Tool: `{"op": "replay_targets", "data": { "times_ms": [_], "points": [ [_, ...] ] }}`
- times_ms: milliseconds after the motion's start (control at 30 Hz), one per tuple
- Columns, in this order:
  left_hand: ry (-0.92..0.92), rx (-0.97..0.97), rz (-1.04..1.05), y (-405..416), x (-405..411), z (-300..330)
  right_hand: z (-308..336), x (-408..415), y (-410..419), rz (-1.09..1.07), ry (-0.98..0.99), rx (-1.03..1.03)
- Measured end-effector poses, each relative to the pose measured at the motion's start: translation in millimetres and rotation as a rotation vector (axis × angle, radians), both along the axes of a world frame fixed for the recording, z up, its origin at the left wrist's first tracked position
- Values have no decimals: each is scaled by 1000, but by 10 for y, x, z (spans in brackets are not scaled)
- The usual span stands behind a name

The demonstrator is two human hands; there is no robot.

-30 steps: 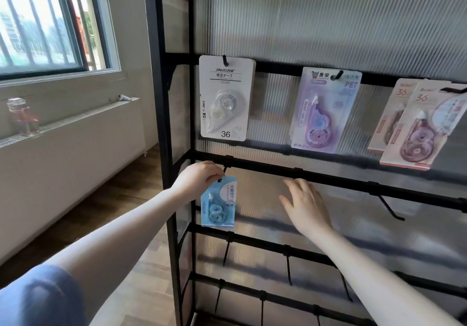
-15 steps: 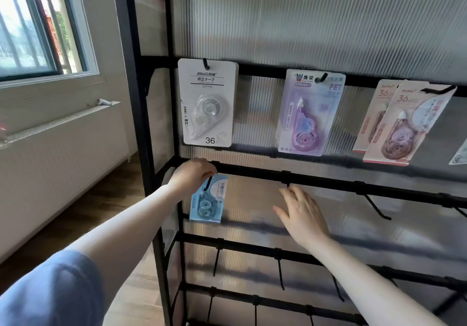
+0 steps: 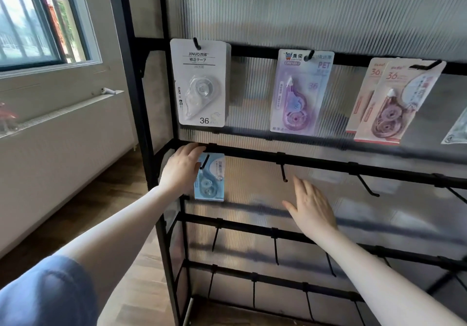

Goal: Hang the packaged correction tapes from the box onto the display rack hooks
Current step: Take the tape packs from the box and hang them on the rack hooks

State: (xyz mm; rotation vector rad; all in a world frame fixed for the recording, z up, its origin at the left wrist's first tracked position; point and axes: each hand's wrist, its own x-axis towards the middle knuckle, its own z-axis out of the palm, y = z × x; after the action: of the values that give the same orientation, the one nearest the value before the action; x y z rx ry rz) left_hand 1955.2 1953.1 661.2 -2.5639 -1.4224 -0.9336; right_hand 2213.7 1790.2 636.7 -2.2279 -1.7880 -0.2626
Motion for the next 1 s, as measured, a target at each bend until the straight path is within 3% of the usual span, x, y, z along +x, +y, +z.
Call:
{"op": "replay_targets", "data": {
  "times_ms": [400, 733, 1000],
  "points": [
    [-36, -132, 221, -1218, -58, -1019, -835, 398, -570, 51, 57, -146],
    [22, -473, 165, -2330, 546, -2727, -2234, 923, -1410, 42, 195, -413],
    [222, -664, 185, -2930, 718, -3786, -3433, 1187, -2006, 8, 229, -610]
  ]
}}
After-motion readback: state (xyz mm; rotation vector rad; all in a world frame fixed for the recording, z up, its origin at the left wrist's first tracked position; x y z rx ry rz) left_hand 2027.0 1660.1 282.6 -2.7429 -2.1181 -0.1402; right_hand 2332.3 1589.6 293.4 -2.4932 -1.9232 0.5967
